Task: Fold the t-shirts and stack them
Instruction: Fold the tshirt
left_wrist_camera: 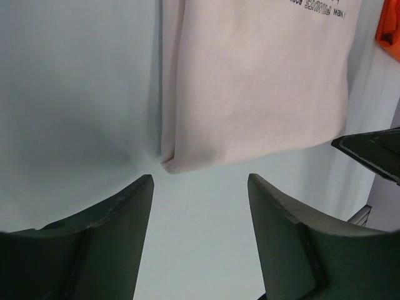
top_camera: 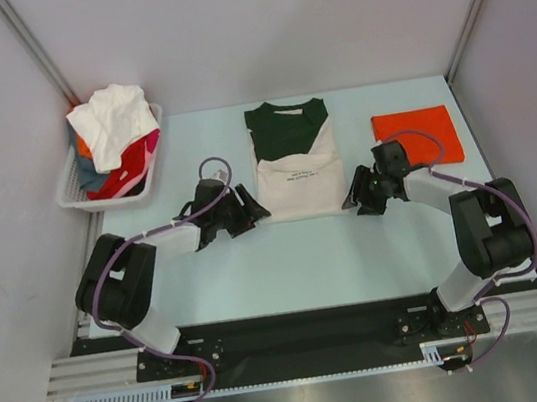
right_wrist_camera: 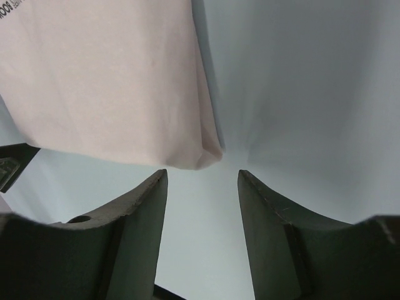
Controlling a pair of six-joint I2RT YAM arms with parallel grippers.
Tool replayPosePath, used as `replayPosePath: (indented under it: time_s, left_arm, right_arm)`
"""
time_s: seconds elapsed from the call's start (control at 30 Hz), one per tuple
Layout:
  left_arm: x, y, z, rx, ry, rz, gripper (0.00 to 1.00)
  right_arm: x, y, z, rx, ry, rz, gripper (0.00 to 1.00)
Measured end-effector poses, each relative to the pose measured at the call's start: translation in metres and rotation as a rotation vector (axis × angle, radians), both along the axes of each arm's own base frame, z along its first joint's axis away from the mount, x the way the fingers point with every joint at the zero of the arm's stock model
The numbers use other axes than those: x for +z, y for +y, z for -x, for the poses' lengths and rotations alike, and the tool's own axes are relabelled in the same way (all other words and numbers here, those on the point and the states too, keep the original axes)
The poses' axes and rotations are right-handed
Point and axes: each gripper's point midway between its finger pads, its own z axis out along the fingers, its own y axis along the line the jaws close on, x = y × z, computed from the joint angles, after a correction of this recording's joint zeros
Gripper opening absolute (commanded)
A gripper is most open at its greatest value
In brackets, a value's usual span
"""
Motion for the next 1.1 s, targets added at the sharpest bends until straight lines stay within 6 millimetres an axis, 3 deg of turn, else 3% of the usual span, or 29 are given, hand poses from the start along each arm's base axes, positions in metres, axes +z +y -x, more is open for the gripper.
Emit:
replayPosePath:
  time_s: [0.47, 0.8, 0.9, 1.0, 1.1]
  left_arm:
    - [-0.017, 0.000, -0.002, 0.034, 0.000, 0.018, 0.55]
    - [-0.023, 0.000, -0.003, 0.067, 0.000, 0.039, 0.36]
    - [-0.026, -0.001, -0.004, 0.077, 0.002, 0.051, 0.20]
    - [-0.029, -0.001, -0.004, 0.088, 0.002, 0.054, 0.00]
    - [-0.029, 0.000, -0.004, 0.095, -0.013, 0.053, 0.00]
  right_arm:
    - [-0.018, 0.005, -0.006, -0.006, 0.009, -0.018, 0.40]
    - [-0.022, 0.005, -0.008, -0.039, -0.010, -0.055, 0.19]
    - [-0.023, 0.005, -0.008, -0.048, -0.012, -0.062, 0.00]
    - [-0.023, 0.006, -0.009, -0.051, -0.013, -0.064, 0.00]
    - [-0.023, 0.006, -0.009, -0.050, -0.016, -0.064, 0.00]
